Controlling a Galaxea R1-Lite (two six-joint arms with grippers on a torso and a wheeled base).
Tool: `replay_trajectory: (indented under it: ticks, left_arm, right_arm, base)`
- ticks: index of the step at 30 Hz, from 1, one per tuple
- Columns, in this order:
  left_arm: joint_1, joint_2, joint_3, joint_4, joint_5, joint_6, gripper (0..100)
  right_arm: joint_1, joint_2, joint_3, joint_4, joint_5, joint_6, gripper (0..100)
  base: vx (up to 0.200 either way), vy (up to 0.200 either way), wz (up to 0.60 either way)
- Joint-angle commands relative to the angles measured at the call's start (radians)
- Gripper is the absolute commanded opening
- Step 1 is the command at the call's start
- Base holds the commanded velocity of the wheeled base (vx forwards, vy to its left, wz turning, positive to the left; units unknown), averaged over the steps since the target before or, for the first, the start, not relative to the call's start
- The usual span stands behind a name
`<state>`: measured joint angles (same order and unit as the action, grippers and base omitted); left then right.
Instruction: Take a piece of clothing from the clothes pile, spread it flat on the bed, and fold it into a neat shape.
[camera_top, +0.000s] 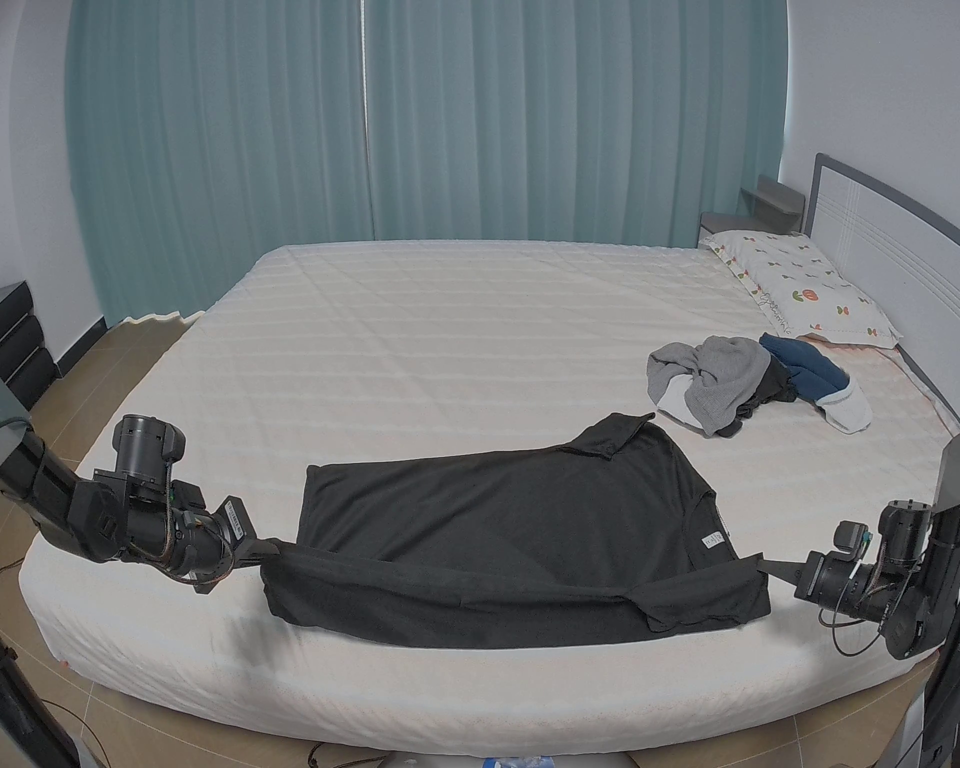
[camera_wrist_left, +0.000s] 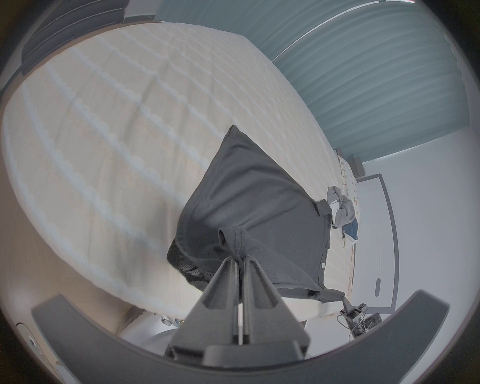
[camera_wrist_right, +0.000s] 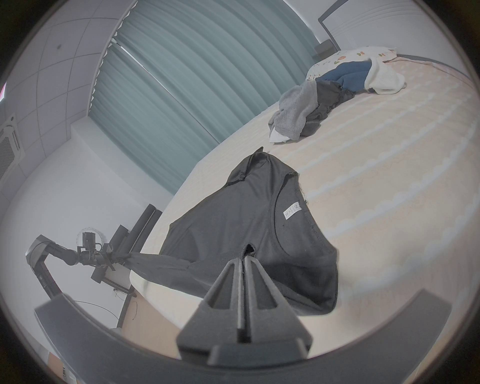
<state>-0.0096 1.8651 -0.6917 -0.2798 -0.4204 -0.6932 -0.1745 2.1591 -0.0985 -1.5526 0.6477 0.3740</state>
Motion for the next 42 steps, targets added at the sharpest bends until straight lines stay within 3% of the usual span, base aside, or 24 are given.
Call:
replay_trajectory:
  ticks: [1, 14, 27, 42]
  left_arm:
    - [0.002, -0.084, 0.037, 0.037, 0.002, 0.023, 0]
    - [0.002, -0.104, 0.074, 0.129, 0.086, 0.032, 0]
    - [0.000, -0.103, 0.074, 0.248, 0.092, 0.092, 0]
    - [0.002, -0.081, 0.043, 0.266, 0.094, 0.096, 0]
  right_arm:
    - [-0.039, -0.114, 0.072, -0.015, 0.026, -0.006, 0]
    - [-0.079, -0.168, 0.099, 0.017, 0.035, -0.012, 0]
    - [-0.085, -0.199, 0.099, 0.206, 0.036, -0.133, 0]
    - [-0.091, -0.220, 0.091, 0.256, 0.038, -0.130, 0]
  base:
    - [0.000, 0.000, 0.00]
    - [0.000, 0.000, 0.00]
    - [0.000, 0.000, 0.00]
    - [0.000, 0.000, 0.00]
